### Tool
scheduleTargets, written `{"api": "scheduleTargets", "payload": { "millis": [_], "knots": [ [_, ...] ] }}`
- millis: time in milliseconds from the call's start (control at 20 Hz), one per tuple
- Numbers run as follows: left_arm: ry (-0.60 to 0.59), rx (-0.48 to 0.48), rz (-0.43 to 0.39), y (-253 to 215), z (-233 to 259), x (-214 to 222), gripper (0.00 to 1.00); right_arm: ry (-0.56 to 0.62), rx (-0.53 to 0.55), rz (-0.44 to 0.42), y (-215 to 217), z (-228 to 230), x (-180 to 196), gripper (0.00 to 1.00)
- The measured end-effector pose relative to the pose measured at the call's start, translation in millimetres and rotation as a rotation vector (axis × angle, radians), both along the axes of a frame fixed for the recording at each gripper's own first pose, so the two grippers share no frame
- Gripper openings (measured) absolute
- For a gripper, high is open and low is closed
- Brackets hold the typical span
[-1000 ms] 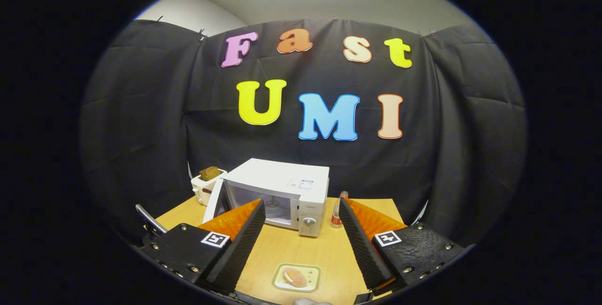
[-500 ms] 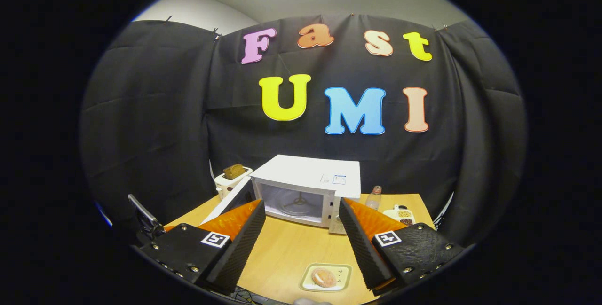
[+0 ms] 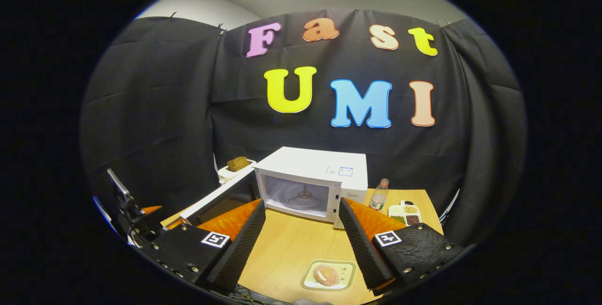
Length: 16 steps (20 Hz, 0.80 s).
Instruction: Open the microwave oven with the left hand, put the food in, and close the microwave oven.
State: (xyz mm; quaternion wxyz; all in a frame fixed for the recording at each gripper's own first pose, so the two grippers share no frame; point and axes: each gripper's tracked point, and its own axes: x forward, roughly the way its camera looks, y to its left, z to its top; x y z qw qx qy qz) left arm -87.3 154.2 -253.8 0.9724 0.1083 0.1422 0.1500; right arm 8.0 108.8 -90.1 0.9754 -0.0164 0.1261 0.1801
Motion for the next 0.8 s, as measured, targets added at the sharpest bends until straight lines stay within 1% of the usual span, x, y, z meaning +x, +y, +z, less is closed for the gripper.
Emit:
{"api": "scheduleTargets", "payload": {
  "millis": [100,200,250,300,350,450,550,700,800],
  "knots": [
    [-0.026,0.012,0.002,-5,23,-6,0.93,0.018,-0.037,0.011,-12,-28,-1,0.96],
    [-0.057,0.003,-0.006,-16,49,-8,0.91,0.064,-0.095,0.015,-28,-71,-2,0.96],
    [-0.075,-0.005,-0.013,-22,64,-7,1.00,0.098,-0.125,0.012,-37,-95,-5,0.96],
    [-0.094,-0.008,-0.017,-28,78,-6,1.00,0.129,-0.145,0.012,-45,-118,-6,0.96],
    [-0.114,-0.010,-0.022,-34,94,-3,0.95,0.152,-0.162,0.015,-52,-135,-8,0.97],
    [-0.152,-0.023,-0.048,-48,120,4,0.95,0.191,-0.214,0.020,-62,-169,-8,0.96],
    [-0.164,-0.026,-0.075,-65,137,14,0.99,0.220,-0.265,0.038,-69,-200,-11,0.96],
    [-0.184,-0.043,-0.124,-93,159,30,0.91,0.251,-0.320,0.094,-67,-243,-16,0.96],
    [-0.195,-0.042,-0.144,-108,170,41,0.99,0.284,-0.342,0.127,-63,-269,-16,0.97]
  ]
}}
